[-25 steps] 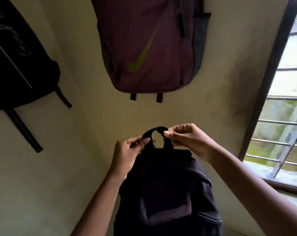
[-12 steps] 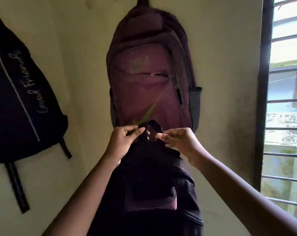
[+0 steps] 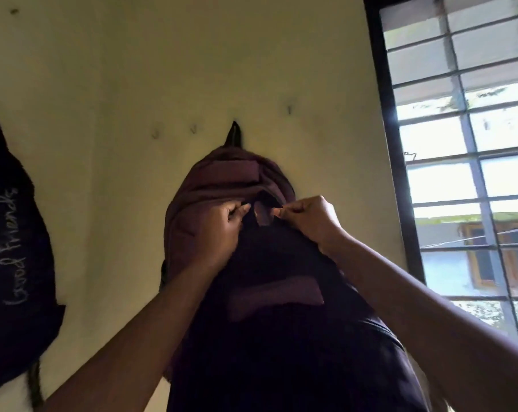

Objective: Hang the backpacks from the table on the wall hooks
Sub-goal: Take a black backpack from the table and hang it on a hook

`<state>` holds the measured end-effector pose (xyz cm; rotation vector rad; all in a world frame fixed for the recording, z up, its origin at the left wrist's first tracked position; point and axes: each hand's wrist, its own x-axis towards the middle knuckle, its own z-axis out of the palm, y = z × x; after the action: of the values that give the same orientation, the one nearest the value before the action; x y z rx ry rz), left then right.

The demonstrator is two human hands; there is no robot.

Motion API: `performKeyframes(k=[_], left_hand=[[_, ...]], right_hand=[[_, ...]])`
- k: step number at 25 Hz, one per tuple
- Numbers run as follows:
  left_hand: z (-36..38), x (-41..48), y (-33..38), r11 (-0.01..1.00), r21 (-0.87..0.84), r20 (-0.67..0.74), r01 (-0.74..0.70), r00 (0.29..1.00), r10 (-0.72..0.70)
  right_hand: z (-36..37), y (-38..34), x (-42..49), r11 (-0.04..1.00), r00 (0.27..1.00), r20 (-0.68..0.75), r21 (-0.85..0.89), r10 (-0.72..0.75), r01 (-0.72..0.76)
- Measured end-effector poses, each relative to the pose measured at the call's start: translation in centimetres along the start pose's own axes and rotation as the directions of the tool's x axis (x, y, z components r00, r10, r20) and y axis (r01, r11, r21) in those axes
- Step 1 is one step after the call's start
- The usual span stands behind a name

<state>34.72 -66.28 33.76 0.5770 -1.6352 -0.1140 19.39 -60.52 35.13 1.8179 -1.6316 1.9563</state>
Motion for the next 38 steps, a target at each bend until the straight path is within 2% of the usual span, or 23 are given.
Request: performKeyframes(k=[5, 9, 12, 16, 21, 28, 33, 38], left_hand=[[2.9, 6.5, 2.4, 0.982, 0.173, -0.022, -0.080, 0.996, 0.086], [4.0, 10.3, 4.1, 0.887, 0.416, -0.027, -0.201, 0.972, 0.233], [4.8, 13.0, 4.1, 0.851, 0.475, -0.024, -0.226, 0.963, 0.269], [6.1, 17.2, 3.7, 0.815, 0.521, -0.082, -0.255, 0.935, 0.345], [9.0, 21.8, 3.7, 0.712, 0.648, -0.097, -0.270, 0.898, 0.429], [11.4, 26.8, 3.2, 0.711, 0.646, -0.147, -0.278, 0.869, 0.473], [12.2, 29.0, 2.3, 0.736, 0.616, -0.170, -0.281, 0.865, 0.472], [12.4, 30.9, 1.8, 0.828, 0.494, -0.112, -0.263, 0.926, 0.361]], right_hand=[[-3.1, -2.3, 5.3, 0.978, 0.981, -0.145, -0.186, -0.128, 0.100], [-4.6, -3.3, 8.9, 0.964, 0.962, -0.210, -0.235, -0.175, 0.125], [-4.6, -3.6, 11.6, 0.931, 0.946, -0.217, -0.327, -0.242, 0.164], [-4.4, -3.9, 15.7, 0.914, 0.907, -0.275, -0.341, -0.321, 0.220], [-4.7, -2.7, 21.4, 0.871, 0.857, -0.304, -0.405, -0.416, 0.279], [-5.1, -2.3, 26.5, 0.832, 0.792, -0.343, -0.437, -0.505, 0.342], [-5.1, -3.0, 28.1, 0.826, 0.780, -0.366, -0.465, -0.507, 0.319], [-4.9, -3.6, 28.4, 0.822, 0.794, -0.367, -0.500, -0.485, 0.271]])
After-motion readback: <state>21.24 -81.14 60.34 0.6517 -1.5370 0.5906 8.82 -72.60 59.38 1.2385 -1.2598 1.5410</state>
